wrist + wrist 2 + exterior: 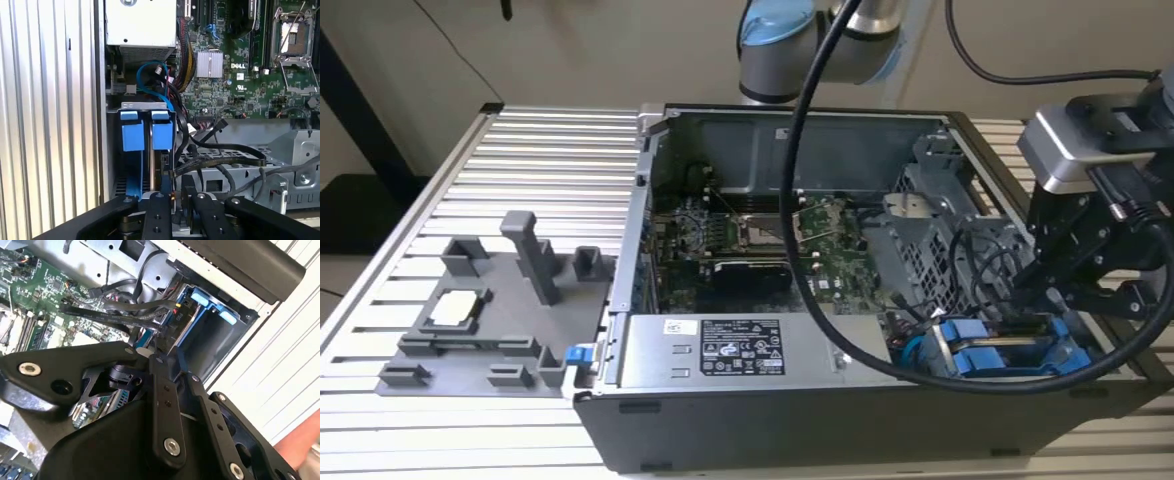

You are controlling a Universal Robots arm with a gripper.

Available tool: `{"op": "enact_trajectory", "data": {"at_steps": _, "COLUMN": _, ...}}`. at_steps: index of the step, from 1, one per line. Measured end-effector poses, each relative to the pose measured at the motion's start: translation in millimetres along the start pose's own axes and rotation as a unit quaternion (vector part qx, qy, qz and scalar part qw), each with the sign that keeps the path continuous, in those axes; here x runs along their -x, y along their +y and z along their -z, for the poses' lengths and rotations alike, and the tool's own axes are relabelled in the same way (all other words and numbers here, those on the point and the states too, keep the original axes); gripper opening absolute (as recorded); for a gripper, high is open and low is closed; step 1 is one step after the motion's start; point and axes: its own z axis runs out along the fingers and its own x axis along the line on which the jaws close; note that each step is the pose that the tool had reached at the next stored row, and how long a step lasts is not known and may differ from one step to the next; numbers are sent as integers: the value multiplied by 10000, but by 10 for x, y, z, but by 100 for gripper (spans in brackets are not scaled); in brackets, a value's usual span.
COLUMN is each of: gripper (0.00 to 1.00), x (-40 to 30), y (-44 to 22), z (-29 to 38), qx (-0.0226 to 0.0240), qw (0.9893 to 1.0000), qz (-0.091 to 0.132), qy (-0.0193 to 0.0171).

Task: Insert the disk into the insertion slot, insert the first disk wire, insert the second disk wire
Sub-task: 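Insert the second disk wire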

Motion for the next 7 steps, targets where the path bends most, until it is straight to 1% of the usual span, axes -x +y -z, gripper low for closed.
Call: {"op": "enact_trajectory", "data": {"at_steps": 7, "gripper": 24, "x": 0, "y": 0, "z": 0, "qx": 0, "qw": 10000, "qz": 0, "qy": 0}}
